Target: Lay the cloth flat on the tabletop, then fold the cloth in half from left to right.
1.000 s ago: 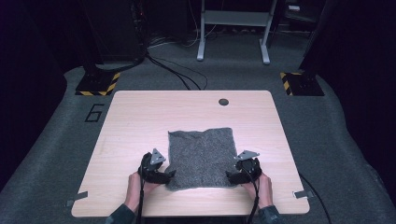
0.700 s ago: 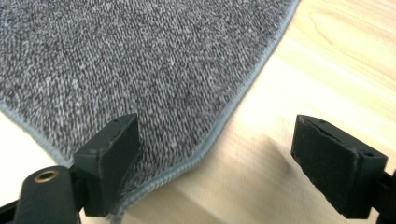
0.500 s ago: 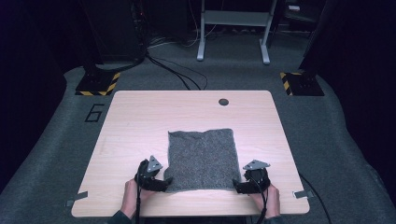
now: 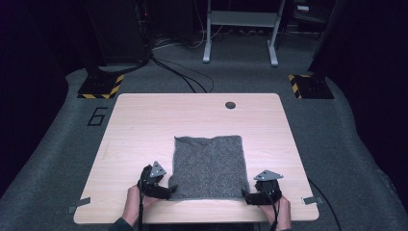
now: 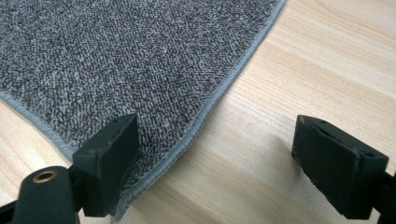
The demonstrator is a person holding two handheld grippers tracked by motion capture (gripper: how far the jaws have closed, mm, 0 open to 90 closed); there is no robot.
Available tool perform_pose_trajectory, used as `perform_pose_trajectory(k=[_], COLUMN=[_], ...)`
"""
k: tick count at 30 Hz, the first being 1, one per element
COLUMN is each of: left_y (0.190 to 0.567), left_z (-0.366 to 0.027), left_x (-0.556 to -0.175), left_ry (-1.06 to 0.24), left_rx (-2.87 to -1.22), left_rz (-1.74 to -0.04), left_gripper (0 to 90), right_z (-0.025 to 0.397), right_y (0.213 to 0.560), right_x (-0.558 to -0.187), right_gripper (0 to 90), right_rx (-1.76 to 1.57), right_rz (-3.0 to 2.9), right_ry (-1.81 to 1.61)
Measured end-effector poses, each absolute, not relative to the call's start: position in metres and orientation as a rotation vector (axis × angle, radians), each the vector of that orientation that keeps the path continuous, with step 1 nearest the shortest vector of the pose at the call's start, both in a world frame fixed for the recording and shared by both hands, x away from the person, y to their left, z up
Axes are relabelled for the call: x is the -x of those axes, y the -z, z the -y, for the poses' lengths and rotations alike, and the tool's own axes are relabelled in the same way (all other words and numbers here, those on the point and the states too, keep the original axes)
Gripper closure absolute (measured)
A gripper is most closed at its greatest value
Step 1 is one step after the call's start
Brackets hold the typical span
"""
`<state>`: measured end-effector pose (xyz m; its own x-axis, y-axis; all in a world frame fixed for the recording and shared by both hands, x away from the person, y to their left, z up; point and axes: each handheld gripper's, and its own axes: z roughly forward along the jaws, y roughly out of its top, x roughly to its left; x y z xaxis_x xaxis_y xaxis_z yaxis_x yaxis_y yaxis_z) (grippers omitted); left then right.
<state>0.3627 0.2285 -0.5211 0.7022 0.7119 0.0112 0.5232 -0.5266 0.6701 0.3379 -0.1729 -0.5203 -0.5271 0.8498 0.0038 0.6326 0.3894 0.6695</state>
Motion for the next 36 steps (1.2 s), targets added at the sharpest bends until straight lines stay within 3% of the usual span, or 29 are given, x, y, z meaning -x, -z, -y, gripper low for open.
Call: perform_pose_trajectory(k=[6,18,36], left_y=[0.514,0.487,0.496], left_z=[-0.242,-0.247,-0.233], left_x=[-0.362,-0.377,-0.458], left_ry=[-0.326,-0.373,-0.366], left_rx=[-2.132,-2.109,-2.093], left_rz=[-0.987,-0.993,-1.094], left_gripper=[11.2,9.9,12.8], right_z=[0.17,0.135,0.038], right_y=[0.51,0.498,0.489], right_x=[-0.339,-0.343,-0.347], right_gripper=[14.7,14.8,15.1], right_rx=[-1.254,-1.162,-0.906], right_rz=[-2.314,-2.334,-2.471], right_ry=[-0.937,-1.008,-1.087])
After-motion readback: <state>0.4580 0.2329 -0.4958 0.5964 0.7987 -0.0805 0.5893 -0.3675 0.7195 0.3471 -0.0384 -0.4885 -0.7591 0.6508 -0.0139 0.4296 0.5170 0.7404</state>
